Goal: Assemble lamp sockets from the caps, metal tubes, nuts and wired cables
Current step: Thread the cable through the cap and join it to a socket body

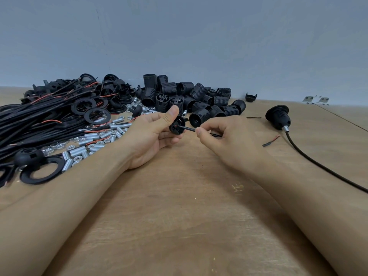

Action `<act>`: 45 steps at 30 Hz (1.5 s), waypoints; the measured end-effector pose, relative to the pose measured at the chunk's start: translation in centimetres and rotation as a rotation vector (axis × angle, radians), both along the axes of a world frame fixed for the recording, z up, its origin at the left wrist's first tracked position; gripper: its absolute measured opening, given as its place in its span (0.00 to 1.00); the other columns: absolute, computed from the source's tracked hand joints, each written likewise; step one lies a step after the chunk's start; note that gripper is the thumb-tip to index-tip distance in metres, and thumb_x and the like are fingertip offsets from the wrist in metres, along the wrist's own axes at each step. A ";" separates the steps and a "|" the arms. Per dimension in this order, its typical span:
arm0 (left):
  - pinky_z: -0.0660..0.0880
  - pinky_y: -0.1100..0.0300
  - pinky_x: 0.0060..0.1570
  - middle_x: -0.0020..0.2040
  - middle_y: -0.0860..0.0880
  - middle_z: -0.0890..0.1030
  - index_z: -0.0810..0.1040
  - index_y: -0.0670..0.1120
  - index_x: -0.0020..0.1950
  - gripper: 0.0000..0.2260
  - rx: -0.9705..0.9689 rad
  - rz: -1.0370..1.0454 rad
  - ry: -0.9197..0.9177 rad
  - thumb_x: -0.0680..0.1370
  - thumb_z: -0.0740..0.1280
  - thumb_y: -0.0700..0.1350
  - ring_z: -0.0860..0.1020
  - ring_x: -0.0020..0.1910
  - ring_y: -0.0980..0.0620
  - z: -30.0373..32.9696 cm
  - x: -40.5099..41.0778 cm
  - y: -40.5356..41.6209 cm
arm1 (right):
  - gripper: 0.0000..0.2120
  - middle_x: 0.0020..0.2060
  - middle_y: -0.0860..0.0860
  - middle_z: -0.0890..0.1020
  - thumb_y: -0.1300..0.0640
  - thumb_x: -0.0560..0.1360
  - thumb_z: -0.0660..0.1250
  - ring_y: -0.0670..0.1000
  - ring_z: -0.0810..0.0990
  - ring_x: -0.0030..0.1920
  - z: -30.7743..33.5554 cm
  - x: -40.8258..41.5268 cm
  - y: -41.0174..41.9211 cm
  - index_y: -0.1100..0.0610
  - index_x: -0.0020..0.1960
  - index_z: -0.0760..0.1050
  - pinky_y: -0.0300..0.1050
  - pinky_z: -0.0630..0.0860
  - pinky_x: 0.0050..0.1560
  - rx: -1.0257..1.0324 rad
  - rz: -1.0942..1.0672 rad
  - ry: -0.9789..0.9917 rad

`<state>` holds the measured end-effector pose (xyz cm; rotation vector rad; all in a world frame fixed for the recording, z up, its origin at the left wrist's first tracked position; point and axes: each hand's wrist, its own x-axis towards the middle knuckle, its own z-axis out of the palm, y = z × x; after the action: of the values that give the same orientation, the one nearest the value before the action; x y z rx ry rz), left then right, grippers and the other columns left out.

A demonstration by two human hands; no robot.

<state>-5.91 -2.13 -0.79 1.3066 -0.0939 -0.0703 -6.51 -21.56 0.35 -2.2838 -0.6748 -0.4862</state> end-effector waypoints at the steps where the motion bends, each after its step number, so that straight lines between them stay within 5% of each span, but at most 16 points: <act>1: 0.79 0.62 0.37 0.41 0.43 0.83 0.78 0.40 0.48 0.19 0.001 0.003 -0.011 0.68 0.72 0.55 0.81 0.37 0.50 0.0 -0.1 -0.1 | 0.08 0.26 0.42 0.76 0.54 0.77 0.68 0.45 0.73 0.30 0.0 0.0 0.0 0.53 0.41 0.83 0.36 0.65 0.32 -0.014 -0.009 -0.017; 5: 0.80 0.61 0.38 0.40 0.43 0.84 0.77 0.40 0.47 0.22 0.041 0.093 -0.099 0.62 0.76 0.53 0.83 0.37 0.50 -0.1 -0.3 -0.3 | 0.08 0.31 0.46 0.81 0.54 0.78 0.68 0.49 0.77 0.33 -0.1 -0.2 0.0 0.54 0.43 0.83 0.44 0.70 0.35 -0.027 -0.008 -0.113; 10: 0.78 0.62 0.32 0.38 0.42 0.85 0.80 0.37 0.48 0.29 0.037 0.114 -0.045 0.61 0.75 0.59 0.81 0.32 0.50 0.1 -0.1 -0.1 | 0.06 0.31 0.45 0.80 0.55 0.78 0.69 0.46 0.76 0.32 0.2 -0.4 -0.2 0.54 0.45 0.83 0.37 0.67 0.34 -0.020 0.143 -0.090; 13: 0.78 0.63 0.31 0.41 0.38 0.85 0.79 0.35 0.53 0.34 0.078 0.108 -0.066 0.62 0.75 0.61 0.80 0.31 0.51 0.0 -0.2 -0.1 | 0.07 0.31 0.44 0.79 0.54 0.78 0.68 0.44 0.75 0.32 0.1 -0.1 -0.2 0.53 0.45 0.83 0.39 0.66 0.35 -0.038 0.055 -0.118; 19: 0.78 0.61 0.28 0.37 0.40 0.85 0.77 0.41 0.39 0.22 0.224 0.125 -0.195 0.61 0.76 0.58 0.81 0.28 0.49 -0.4 -0.7 -0.4 | 0.07 0.31 0.47 0.81 0.54 0.78 0.69 0.47 0.76 0.32 0.0 -0.6 0.0 0.54 0.45 0.83 0.45 0.70 0.35 -0.080 0.111 -0.108; 22: 0.79 0.62 0.32 0.40 0.40 0.86 0.80 0.39 0.45 0.24 0.163 0.082 -0.190 0.64 0.74 0.59 0.82 0.31 0.51 -0.2 -0.7 -0.4 | 0.05 0.30 0.43 0.77 0.54 0.78 0.70 0.42 0.74 0.32 0.2 -0.2 0.0 0.51 0.43 0.80 0.32 0.65 0.35 0.079 0.045 -0.093; 27: 0.78 0.62 0.38 0.45 0.42 0.85 0.85 0.46 0.46 0.09 0.115 -0.039 -0.178 0.72 0.72 0.49 0.81 0.37 0.53 -0.2 -0.7 0.0 | 0.07 0.29 0.48 0.75 0.58 0.77 0.71 0.49 0.72 0.32 0.3 0.1 -0.3 0.57 0.40 0.77 0.35 0.65 0.34 0.183 0.113 -0.031; 32: 0.77 0.59 0.39 0.51 0.44 0.83 0.84 0.47 0.42 0.03 0.054 -0.128 -0.145 0.71 0.74 0.45 0.80 0.39 0.51 0.1 -0.9 0.1 | 0.07 0.37 0.43 0.75 0.61 0.76 0.70 0.40 0.71 0.34 0.5 0.0 -0.5 0.50 0.47 0.75 0.30 0.65 0.38 0.251 0.113 0.000; 36: 0.78 0.62 0.41 0.48 0.43 0.85 0.82 0.43 0.42 0.04 0.176 -0.155 -0.149 0.68 0.73 0.39 0.81 0.37 0.53 -0.1 -1.0 -0.2 | 0.16 0.46 0.45 0.76 0.65 0.76 0.68 0.53 0.71 0.32 0.5 -0.4 -0.1 0.47 0.53 0.69 0.38 0.70 0.36 0.271 0.187 0.087; 41: 0.75 0.57 0.42 0.46 0.43 0.83 0.80 0.41 0.49 0.11 0.134 -0.175 -0.154 0.73 0.71 0.48 0.80 0.40 0.50 0.3 -1.1 0.0 | 0.22 0.53 0.40 0.74 0.53 0.74 0.72 0.37 0.73 0.39 0.5 -0.8 -0.1 0.48 0.63 0.67 0.31 0.70 0.40 0.178 0.272 0.078; 45: 0.75 0.56 0.43 0.36 0.47 0.80 0.82 0.49 0.38 0.09 0.236 -0.157 -0.219 0.76 0.69 0.50 0.79 0.37 0.51 0.0 -1.3 -0.5 | 0.13 0.42 0.43 0.81 0.47 0.74 0.72 0.44 0.78 0.41 0.2 -0.6 0.2 0.51 0.55 0.76 0.37 0.72 0.41 0.050 0.220 -0.005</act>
<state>-7.26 -2.60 -0.78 1.5383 -0.3851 -0.0736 -7.15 -21.40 0.54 -2.1307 -0.8944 -0.3989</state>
